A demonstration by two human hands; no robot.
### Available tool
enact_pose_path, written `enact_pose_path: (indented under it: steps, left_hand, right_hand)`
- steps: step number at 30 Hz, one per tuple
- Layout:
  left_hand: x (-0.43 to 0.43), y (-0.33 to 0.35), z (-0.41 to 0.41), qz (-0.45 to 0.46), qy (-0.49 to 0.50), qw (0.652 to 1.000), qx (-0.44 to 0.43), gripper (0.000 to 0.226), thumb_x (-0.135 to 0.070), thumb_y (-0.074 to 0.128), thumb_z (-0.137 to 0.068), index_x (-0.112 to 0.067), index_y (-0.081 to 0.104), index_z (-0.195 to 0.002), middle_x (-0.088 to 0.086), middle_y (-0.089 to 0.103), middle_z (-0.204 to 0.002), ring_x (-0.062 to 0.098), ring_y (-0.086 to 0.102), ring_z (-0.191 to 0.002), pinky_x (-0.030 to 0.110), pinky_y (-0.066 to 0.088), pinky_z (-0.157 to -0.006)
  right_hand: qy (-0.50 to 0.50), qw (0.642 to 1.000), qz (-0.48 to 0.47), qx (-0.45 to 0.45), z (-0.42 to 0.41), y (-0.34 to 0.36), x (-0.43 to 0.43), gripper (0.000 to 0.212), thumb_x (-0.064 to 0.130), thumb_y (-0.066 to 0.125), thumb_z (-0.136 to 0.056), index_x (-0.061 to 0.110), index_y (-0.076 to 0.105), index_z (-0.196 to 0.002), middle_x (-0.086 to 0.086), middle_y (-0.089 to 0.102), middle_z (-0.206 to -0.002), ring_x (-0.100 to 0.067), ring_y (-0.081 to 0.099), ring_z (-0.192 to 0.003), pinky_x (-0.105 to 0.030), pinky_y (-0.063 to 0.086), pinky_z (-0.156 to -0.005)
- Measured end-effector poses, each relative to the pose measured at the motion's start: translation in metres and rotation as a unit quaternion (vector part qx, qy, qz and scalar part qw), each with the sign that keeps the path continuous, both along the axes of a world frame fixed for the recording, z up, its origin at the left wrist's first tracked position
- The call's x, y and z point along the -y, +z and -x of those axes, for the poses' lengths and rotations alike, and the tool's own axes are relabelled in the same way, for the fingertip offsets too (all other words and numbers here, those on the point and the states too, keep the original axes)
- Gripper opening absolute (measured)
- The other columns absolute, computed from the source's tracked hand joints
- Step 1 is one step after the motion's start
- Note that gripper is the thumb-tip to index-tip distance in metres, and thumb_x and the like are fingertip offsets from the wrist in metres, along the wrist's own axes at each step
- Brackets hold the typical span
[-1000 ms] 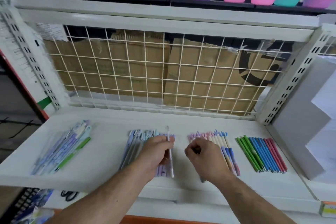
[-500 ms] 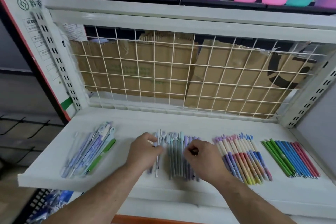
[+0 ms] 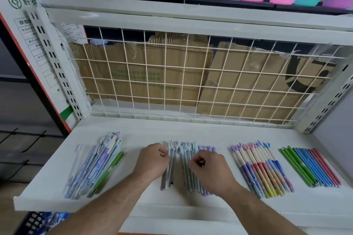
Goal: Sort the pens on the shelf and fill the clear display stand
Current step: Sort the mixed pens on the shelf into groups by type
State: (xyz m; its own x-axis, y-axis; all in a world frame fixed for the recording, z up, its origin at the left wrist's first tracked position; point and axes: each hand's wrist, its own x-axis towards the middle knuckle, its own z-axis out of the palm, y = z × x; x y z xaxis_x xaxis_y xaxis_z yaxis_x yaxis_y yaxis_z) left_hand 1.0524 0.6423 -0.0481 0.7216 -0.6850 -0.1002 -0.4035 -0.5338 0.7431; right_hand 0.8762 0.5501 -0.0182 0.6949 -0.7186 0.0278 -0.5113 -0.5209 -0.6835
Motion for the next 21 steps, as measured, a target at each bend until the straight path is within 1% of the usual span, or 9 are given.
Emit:
enact_pose_path:
  steps: [3,6,9,11,12,14,15,18,21]
  left_hand:
    - [0.0017,-0.0003,-0.0004,0.000,-0.011,1.000,-0.005,0.009,-0.025,0.068,-0.083,-0.031,0.067,-0.089,-0.016,0.065,-0.083,-0.005,0.060,-0.074,0.003,0.037,-0.051]
    - [0.0046,-0.0005,-0.0002,-0.004,-0.018,1.000,-0.003,0.011,-0.025,0.068,-0.082,-0.031,0.065,-0.091,-0.016,0.065,-0.085,-0.004,0.061,-0.075,0.007,0.040,-0.055]
    - [0.0057,-0.0018,0.0003,-0.010,-0.013,1.000,0.007,0.009,-0.026,0.068,-0.082,-0.032,0.064,-0.088,-0.016,0.064,-0.077,-0.005,0.059,-0.066,0.007,0.038,-0.050]
    - [0.0064,-0.0023,-0.0011,-0.016,-0.002,1.000,0.014,0.007,-0.026,0.068,-0.079,-0.029,0.062,-0.083,-0.012,0.065,-0.068,-0.003,0.059,-0.058,0.011,0.039,-0.047]
    - [0.0066,-0.0025,-0.0023,-0.018,0.001,1.000,0.016,0.008,-0.025,0.067,-0.078,-0.028,0.061,-0.082,-0.009,0.065,-0.066,0.000,0.060,-0.057,0.015,0.040,-0.048]
    - [0.0066,-0.0022,-0.0051,-0.024,-0.001,1.000,0.021,0.010,-0.024,0.067,-0.076,-0.027,0.059,-0.082,-0.006,0.064,-0.064,0.009,0.061,-0.060,0.022,0.042,-0.052]
    - [0.0064,-0.0023,-0.0065,-0.027,-0.002,0.999,0.024,0.011,-0.023,0.066,-0.076,-0.027,0.058,-0.082,-0.005,0.063,-0.064,0.012,0.061,-0.060,0.023,0.042,-0.053]
    - [0.0048,-0.0040,-0.0073,-0.032,-0.009,0.998,0.051,0.012,-0.021,0.066,-0.078,-0.025,0.057,-0.085,-0.004,0.060,-0.063,0.014,0.054,-0.055,0.027,0.041,-0.053]
    - [0.0039,-0.0057,-0.0046,-0.025,-0.009,0.997,0.068,0.015,-0.026,0.069,-0.080,-0.023,0.055,-0.084,-0.001,0.062,-0.064,0.015,0.053,-0.052,0.027,0.044,-0.053]
  right_hand:
    - [-0.004,1.000,0.003,0.000,-0.0005,-0.0011,0.0014,0.020,0.018,0.058,-0.090,0.014,0.060,-0.071,-0.003,0.061,-0.062,-0.009,0.045,-0.048,-0.017,0.040,-0.051]
    - [-0.003,1.000,0.003,-0.001,-0.0012,-0.0017,0.0030,0.020,0.018,0.058,-0.091,0.014,0.060,-0.071,-0.002,0.060,-0.060,-0.009,0.044,-0.049,-0.016,0.039,-0.051]
    - [0.001,1.000,0.011,-0.005,-0.0012,-0.0016,0.0045,0.020,0.019,0.057,-0.091,0.014,0.061,-0.071,-0.001,0.060,-0.060,-0.008,0.044,-0.051,-0.018,0.038,-0.054]
    - [0.000,1.000,0.003,-0.003,-0.0008,-0.0013,0.0055,0.021,0.019,0.057,-0.090,0.017,0.060,-0.069,0.004,0.057,-0.056,-0.008,0.045,-0.050,-0.019,0.039,-0.053]
    - [-0.001,1.000,0.000,-0.003,-0.0004,-0.0012,0.0060,0.023,0.019,0.057,-0.090,0.020,0.058,-0.067,0.008,0.054,-0.054,-0.007,0.045,-0.049,-0.019,0.038,-0.052]
    - [-0.002,1.000,-0.003,-0.003,0.0009,-0.0013,0.0074,0.026,0.019,0.058,-0.090,0.023,0.056,-0.065,0.013,0.053,-0.052,-0.007,0.045,-0.048,-0.019,0.038,-0.051]
    - [-0.002,1.000,-0.004,-0.002,0.0017,-0.0013,0.0082,0.026,0.019,0.058,-0.090,0.023,0.056,-0.065,0.012,0.055,-0.053,-0.007,0.046,-0.048,-0.019,0.039,-0.051]
    - [0.000,1.000,-0.003,-0.002,0.0033,-0.0017,0.0098,0.022,0.019,0.059,-0.090,0.020,0.060,-0.068,0.007,0.060,-0.059,-0.006,0.047,-0.049,-0.019,0.040,-0.051]
    - [0.002,1.000,0.005,-0.008,0.0040,-0.0016,0.0103,0.023,0.020,0.059,-0.090,0.021,0.059,-0.068,0.014,0.056,-0.054,-0.006,0.047,-0.050,-0.017,0.039,-0.052]
